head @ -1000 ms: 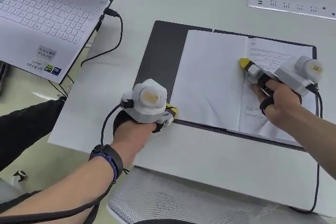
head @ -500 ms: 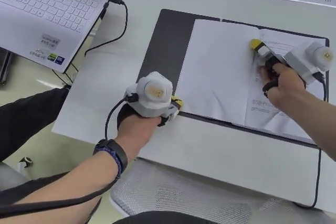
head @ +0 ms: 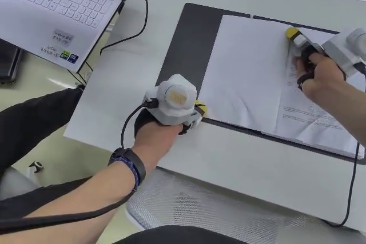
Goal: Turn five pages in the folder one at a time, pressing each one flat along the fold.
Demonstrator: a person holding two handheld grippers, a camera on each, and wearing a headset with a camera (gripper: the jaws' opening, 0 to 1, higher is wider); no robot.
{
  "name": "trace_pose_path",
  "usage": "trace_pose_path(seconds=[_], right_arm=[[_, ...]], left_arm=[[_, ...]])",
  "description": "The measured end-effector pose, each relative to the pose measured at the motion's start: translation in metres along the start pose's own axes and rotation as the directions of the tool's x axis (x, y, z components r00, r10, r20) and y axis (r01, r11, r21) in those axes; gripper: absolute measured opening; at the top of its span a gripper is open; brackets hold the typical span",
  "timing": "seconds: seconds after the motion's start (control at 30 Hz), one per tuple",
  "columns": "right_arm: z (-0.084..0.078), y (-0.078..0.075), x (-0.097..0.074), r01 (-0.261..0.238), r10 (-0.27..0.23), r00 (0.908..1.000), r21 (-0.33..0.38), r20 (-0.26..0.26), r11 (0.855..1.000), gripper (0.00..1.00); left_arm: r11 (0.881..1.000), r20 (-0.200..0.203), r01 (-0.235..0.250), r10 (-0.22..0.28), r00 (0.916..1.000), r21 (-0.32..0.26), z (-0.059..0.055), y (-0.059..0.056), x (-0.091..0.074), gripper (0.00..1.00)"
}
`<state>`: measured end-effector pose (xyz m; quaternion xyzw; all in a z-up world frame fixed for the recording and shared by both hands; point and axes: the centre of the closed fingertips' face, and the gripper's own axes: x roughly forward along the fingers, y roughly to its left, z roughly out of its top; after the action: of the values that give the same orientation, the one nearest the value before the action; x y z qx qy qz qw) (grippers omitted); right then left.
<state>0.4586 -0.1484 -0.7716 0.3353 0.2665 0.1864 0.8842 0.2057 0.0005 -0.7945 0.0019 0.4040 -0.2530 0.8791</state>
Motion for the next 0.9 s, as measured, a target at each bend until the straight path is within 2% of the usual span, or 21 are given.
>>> trace_pose_path(seconds=[0.17,0.27,0.57,0.73,0.9], right_arm=[[0.003,-0.009,0.01,-0.006,0.006,1.0,0.013,-0.006,1.0,0.0],[0.001,-0.01,0.009,-0.019,0.018,0.9998,-0.016,-0.01,1.0,0.0],[-0.024,0.008,-0.018,-0.092,0.087,0.9935,-0.073,-0.073,0.993,0.0],[-0.03,0.007,-0.027,-0.111,0.106,0.9914,-0.065,-0.077,0.992,0.0],[-0.039,0.009,-0.037,-0.129,0.12,0.9878,-0.089,-0.099,0.988,0.0]], left_arm=[[1.0,-0.001,-0.004,0.004,1.0,0.0,0.0,0.0,0.0,0.0],[1.0,-0.004,0.002,-0.002,1.0,-0.006,0.001,-0.001,-0.001,0.0],[1.0,0.001,0.01,-0.01,0.9999,-0.011,0.0,0.0,-0.001,0.0],[1.0,-0.002,0.014,-0.014,0.9999,-0.008,0.001,-0.001,-0.001,0.0],[1.0,0.0,0.013,-0.013,0.9999,-0.007,0.001,-0.001,-0.002,0.0]])
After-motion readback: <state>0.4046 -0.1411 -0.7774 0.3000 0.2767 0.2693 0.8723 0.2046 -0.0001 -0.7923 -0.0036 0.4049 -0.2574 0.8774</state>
